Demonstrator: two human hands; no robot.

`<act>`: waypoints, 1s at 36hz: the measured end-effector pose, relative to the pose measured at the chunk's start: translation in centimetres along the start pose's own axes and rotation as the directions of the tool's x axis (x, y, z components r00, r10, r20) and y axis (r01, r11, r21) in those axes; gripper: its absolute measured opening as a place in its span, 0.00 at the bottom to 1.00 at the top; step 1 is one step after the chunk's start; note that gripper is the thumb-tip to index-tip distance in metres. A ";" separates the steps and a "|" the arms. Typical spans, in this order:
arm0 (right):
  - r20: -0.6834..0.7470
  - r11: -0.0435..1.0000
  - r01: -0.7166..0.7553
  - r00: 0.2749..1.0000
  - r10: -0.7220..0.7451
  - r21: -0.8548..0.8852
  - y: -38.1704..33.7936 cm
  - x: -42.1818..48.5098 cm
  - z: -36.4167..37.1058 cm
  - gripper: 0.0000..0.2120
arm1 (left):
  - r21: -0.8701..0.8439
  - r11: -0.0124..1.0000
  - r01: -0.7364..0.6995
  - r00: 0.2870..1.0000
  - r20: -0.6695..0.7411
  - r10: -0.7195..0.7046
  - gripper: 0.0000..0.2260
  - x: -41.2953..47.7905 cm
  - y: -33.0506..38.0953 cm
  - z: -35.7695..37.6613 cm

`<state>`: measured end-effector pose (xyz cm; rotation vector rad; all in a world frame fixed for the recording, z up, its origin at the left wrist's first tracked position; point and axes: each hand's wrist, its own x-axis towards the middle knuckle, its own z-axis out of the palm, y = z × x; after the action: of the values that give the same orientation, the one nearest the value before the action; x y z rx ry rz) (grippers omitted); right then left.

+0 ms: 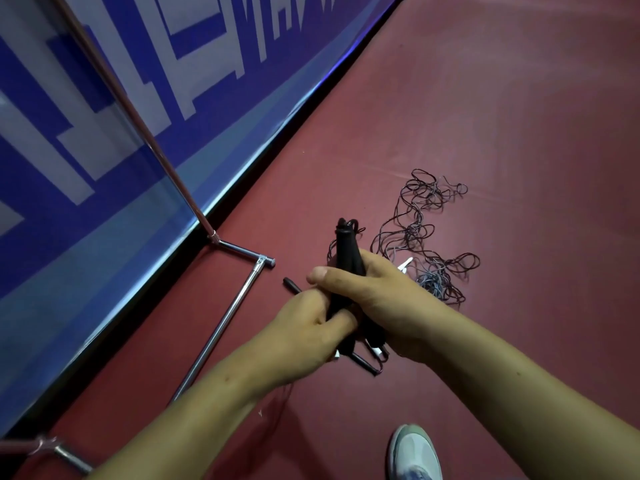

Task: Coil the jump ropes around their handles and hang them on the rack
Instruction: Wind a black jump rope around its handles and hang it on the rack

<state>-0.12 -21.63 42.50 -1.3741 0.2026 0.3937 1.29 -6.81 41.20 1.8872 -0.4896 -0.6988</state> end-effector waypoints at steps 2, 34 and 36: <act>-0.045 1.000 0.014 0.999 -0.014 -0.001 0.2 0.0 0.0 0.17 | -0.041 0.999 0.014 1.000 0.024 -0.013 0.06 0.1 -0.2 0.1; -0.269 0.962 0.007 0.960 -0.083 -0.274 0.8 1.3 -2.1 0.08 | 0.735 0.677 0.028 0.989 0.076 -0.123 0.13 -4.5 4.1 -0.6; -0.289 0.959 -0.028 0.955 -0.058 -0.283 0.8 1.4 -1.9 0.09 | 0.786 0.618 0.019 0.986 0.088 -0.142 0.12 -4.9 4.9 -0.3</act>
<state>0.97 -23.16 40.90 -1.7180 0.3933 0.2062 -2.27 -5.51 46.97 2.7156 -0.9206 -0.7441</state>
